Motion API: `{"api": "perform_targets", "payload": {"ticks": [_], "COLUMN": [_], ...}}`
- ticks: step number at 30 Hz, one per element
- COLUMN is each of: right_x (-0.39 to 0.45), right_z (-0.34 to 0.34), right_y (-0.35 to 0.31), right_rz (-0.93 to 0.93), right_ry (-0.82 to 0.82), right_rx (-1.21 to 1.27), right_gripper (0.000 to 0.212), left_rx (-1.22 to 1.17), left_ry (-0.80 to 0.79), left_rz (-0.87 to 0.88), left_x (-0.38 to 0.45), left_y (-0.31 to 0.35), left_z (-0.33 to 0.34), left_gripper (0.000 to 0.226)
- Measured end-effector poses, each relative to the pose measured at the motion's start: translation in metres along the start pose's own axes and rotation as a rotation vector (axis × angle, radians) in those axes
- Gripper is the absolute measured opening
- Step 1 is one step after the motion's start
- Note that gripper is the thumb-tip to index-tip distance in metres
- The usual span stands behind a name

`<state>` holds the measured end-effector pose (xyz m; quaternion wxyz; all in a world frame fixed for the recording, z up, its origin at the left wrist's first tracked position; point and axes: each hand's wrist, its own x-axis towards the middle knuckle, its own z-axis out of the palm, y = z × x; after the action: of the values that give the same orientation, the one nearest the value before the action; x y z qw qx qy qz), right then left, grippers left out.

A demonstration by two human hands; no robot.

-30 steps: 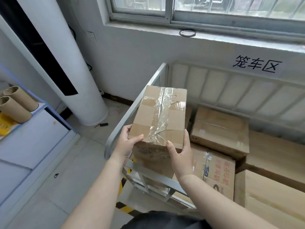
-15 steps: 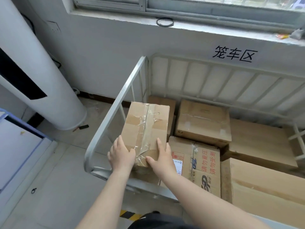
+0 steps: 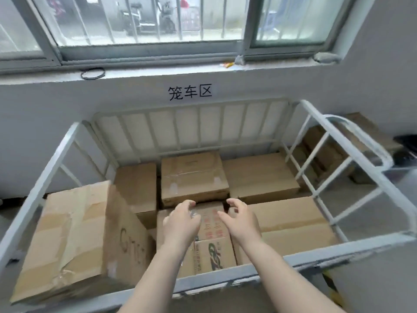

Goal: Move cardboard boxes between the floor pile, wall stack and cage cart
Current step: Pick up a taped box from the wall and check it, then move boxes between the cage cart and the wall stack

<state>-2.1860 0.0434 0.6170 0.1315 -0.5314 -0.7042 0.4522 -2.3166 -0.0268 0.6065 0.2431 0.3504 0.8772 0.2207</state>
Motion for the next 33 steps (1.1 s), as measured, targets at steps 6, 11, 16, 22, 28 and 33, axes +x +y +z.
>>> {"api": "perform_targets", "payload": {"ticks": [6, 11, 16, 22, 28, 33], "right_x": [-0.026, -0.047, -0.046, -0.008, 0.033, 0.068], "right_z": [-0.183, -0.293, -0.364, -0.442, -0.538, -0.608], "right_y": [0.109, 0.191, 0.243, 0.295, 0.351, 0.407], "right_rz": [0.133, 0.244, 0.308, 0.322, 0.338, 0.395], "right_ry": [0.23, 0.391, 0.496, 0.514, 0.464, 0.49], "right_rx": [0.058, 0.138, 0.168, 0.123, 0.049, 0.135], "right_gripper": [0.041, 0.04, 0.039, 0.044, 0.045, 0.045], "left_rx": [0.026, -0.025, -0.033, -0.006, -0.011, -0.007], "left_ry": [-0.258, -0.411, -0.497, -0.433, -0.462, -0.541], "left_rz": [0.14, 0.265, 0.338, 0.428, 0.466, 0.409], "left_x": [-0.029, -0.063, -0.072, -0.067, -0.062, -0.049], "left_y": [0.174, 0.278, 0.354, 0.444, 0.548, 0.619], "left_z": [0.122, 0.208, 0.265, 0.329, 0.402, 0.452], "left_gripper": [0.041, 0.034, 0.034, 0.04, 0.041, 0.04]}}
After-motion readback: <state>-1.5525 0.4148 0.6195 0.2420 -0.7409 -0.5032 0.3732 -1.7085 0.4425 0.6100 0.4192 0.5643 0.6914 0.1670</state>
